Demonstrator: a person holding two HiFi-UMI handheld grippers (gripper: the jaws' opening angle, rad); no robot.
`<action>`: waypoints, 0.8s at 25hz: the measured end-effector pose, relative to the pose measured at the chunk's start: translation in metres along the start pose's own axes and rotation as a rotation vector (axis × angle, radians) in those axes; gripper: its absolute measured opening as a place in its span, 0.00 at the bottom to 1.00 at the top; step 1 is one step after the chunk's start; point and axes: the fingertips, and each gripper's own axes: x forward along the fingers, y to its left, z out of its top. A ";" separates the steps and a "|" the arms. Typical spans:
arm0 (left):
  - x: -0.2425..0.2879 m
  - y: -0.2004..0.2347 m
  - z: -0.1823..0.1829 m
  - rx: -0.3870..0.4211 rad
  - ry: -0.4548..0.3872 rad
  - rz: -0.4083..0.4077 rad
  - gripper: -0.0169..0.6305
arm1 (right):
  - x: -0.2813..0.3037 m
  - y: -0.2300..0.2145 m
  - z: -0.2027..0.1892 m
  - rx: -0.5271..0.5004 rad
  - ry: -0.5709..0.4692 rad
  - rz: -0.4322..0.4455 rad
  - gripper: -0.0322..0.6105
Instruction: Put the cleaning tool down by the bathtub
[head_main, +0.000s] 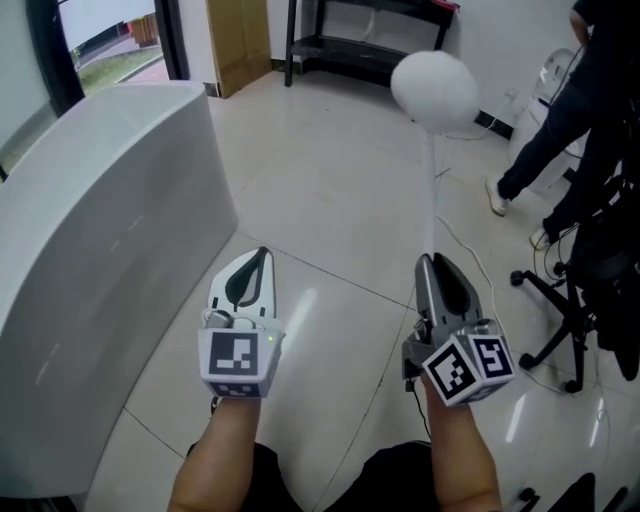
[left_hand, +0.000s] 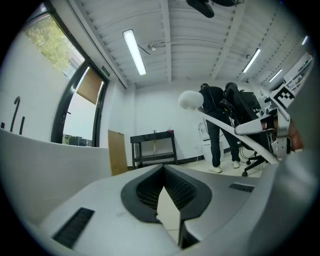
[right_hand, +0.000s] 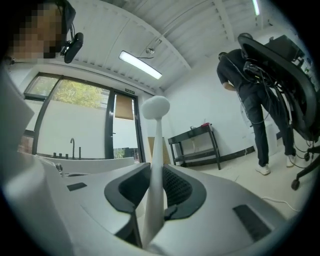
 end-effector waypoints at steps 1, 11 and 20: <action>-0.004 0.004 -0.003 0.002 0.007 0.001 0.02 | 0.006 0.010 -0.002 -0.005 -0.002 0.016 0.21; -0.042 0.078 0.011 0.042 -0.051 0.119 0.02 | 0.067 0.123 -0.010 0.071 -0.135 0.175 0.21; -0.079 0.140 -0.002 0.075 -0.013 0.148 0.02 | 0.103 0.205 -0.045 0.251 -0.118 0.278 0.21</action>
